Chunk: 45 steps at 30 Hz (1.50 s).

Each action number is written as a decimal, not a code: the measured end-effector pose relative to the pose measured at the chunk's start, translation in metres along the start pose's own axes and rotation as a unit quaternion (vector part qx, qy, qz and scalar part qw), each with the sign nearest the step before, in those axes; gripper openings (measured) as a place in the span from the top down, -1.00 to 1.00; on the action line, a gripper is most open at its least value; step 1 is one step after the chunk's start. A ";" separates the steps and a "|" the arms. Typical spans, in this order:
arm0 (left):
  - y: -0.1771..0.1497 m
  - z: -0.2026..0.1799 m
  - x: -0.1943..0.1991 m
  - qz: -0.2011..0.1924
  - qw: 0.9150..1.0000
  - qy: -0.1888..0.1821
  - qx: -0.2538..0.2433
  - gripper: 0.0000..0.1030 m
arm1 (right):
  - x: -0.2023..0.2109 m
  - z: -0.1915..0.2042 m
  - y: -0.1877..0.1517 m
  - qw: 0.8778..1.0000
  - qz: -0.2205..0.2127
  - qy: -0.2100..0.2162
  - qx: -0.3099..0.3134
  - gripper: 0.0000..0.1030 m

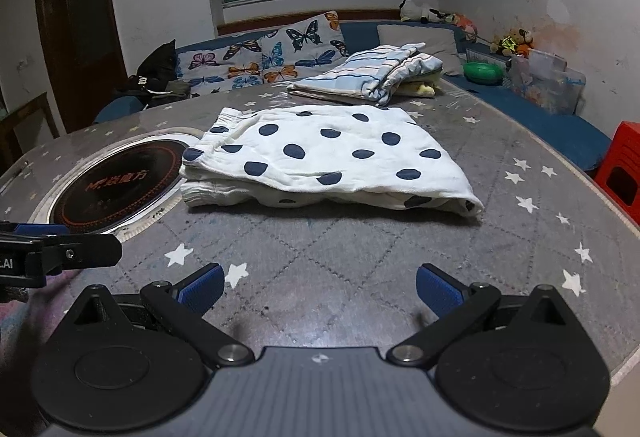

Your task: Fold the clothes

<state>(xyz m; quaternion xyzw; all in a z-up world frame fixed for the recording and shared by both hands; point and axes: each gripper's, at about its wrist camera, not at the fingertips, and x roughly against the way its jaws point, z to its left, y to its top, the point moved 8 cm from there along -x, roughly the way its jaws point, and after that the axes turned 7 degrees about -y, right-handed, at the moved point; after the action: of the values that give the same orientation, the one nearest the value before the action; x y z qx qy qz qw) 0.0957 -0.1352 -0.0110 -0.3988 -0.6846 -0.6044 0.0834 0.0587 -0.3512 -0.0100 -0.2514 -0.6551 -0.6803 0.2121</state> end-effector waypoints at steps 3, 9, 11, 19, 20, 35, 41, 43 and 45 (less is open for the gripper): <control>-0.003 -0.002 0.001 0.002 1.000 -0.002 -0.003 -1.00 | 0.000 0.000 -0.002 1.000 0.002 -0.002 -0.001 -1.00; -0.007 -0.006 0.000 0.006 1.000 -0.006 -0.006 -1.00 | 0.000 -0.002 -0.005 1.000 0.005 -0.006 -0.003 -1.00; -0.008 -0.008 0.000 0.008 1.000 -0.007 -0.007 -1.00 | 0.000 -0.002 -0.005 1.000 0.005 -0.007 -0.003 -1.00; -0.010 -0.013 -0.001 0.009 1.000 -0.009 -0.013 -1.00 | 0.000 -0.005 -0.007 1.000 0.005 -0.007 -0.009 -1.00; -0.010 -0.013 -0.001 0.009 1.000 -0.009 -0.014 -1.00 | 0.000 -0.005 -0.007 1.000 0.005 -0.007 -0.009 -1.00; -0.009 -0.017 -0.007 0.013 1.000 -0.011 -0.019 -1.00 | -0.004 -0.006 -0.004 1.000 0.004 -0.006 -0.012 -1.00; -0.007 -0.019 -0.010 0.014 1.000 -0.012 -0.023 -1.00 | -0.007 -0.006 -0.004 1.000 0.007 -0.006 -0.012 -1.00; -0.007 -0.020 -0.011 0.014 1.000 -0.012 -0.024 -1.00 | -0.008 -0.006 -0.004 1.000 0.008 -0.006 -0.012 -1.00; -0.006 -0.021 -0.012 0.014 1.000 -0.013 -0.025 -1.00 | -0.010 -0.005 -0.004 1.000 0.009 -0.006 -0.012 -1.00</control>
<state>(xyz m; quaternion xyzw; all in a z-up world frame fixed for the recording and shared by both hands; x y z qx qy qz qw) 0.0922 -0.1588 -0.0178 -0.4183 -0.6646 -0.6148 0.0732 0.0636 -0.3568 -0.0190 -0.2636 -0.6460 -0.6844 0.2114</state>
